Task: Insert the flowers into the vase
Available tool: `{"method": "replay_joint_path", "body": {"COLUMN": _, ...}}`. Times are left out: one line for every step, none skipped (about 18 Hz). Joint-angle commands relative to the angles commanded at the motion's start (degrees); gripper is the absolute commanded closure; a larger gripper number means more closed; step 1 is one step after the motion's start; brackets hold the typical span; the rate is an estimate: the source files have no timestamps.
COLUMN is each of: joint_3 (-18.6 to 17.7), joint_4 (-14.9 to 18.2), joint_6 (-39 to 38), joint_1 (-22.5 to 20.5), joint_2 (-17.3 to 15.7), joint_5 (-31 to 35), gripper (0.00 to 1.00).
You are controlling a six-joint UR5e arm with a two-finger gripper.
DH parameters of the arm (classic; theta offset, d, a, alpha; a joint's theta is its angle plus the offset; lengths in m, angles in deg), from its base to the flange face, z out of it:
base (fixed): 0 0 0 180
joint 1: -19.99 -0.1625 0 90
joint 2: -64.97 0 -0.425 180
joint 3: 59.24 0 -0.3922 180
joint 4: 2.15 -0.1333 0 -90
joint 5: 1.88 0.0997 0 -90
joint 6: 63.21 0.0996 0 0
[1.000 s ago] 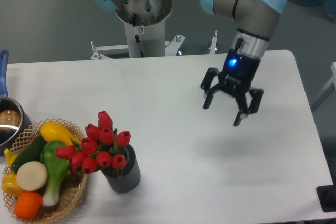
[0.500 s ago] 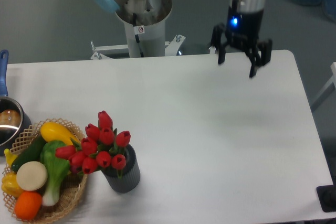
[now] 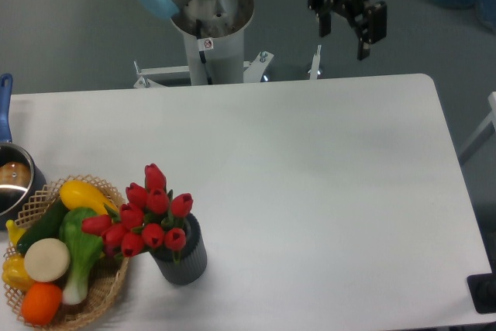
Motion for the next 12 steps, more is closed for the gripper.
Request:
{"method": "replay_joint_path", "body": {"joint_3": -0.09, "joint_4": 0.0, "joint_6": -0.09, "joint_1": 0.0, "joint_2": 0.0, "joint_5": -0.09, "gripper": 0.0}}
{"method": "replay_joint_path", "body": {"joint_3": -0.09, "joint_4": -0.17, "joint_6": -0.09, "joint_1": 0.09, "joint_2": 0.0, "joint_5": -0.09, "gripper": 0.0}}
{"method": "replay_joint_path", "body": {"joint_3": -0.09, "joint_4": -0.18, "joint_6": -0.09, "joint_1": 0.09, "joint_2": 0.0, "joint_5": -0.09, "gripper": 0.0}}
{"method": "replay_joint_path", "body": {"joint_3": -0.09, "joint_4": -0.18, "joint_6": -0.09, "joint_1": 0.09, "joint_2": 0.0, "joint_5": -0.17, "gripper": 0.0}}
{"method": "replay_joint_path", "body": {"joint_3": -0.09, "joint_4": -0.26, "joint_6": -0.09, "joint_1": 0.09, "joint_2": 0.09, "joint_5": -0.17, "gripper": 0.0}}
{"method": "replay_joint_path", "body": {"joint_3": -0.09, "joint_4": -0.26, "joint_6": -0.09, "joint_1": 0.09, "joint_2": 0.09, "joint_5": -0.26, "gripper": 0.0}}
{"method": "replay_joint_path", "body": {"joint_3": -0.09, "joint_4": -0.26, "joint_6": -0.09, "joint_1": 0.09, "joint_2": 0.09, "joint_5": -0.35, "gripper": 0.0}}
{"method": "replay_joint_path", "body": {"joint_3": -0.09, "joint_4": -0.26, "joint_6": -0.09, "joint_1": 0.09, "joint_2": 0.09, "joint_5": -0.35, "gripper": 0.0}}
{"method": "replay_joint_path", "body": {"joint_3": -0.09, "joint_4": -0.35, "joint_6": -0.09, "joint_1": 0.09, "joint_2": 0.17, "joint_5": -0.52, "gripper": 0.0}}
{"method": "replay_joint_path", "body": {"joint_3": -0.09, "joint_4": -0.26, "joint_6": -0.09, "joint_1": 0.09, "joint_2": 0.18, "joint_5": -0.53, "gripper": 0.0}}
{"method": "replay_joint_path", "body": {"joint_3": -0.09, "joint_4": -0.26, "joint_6": -0.09, "joint_1": 0.09, "joint_2": 0.18, "joint_5": -0.53, "gripper": 0.0}}
{"method": "replay_joint_path", "body": {"joint_3": -0.09, "joint_4": -0.26, "joint_6": -0.09, "joint_1": 0.09, "joint_2": 0.18, "joint_5": -0.53, "gripper": 0.0}}
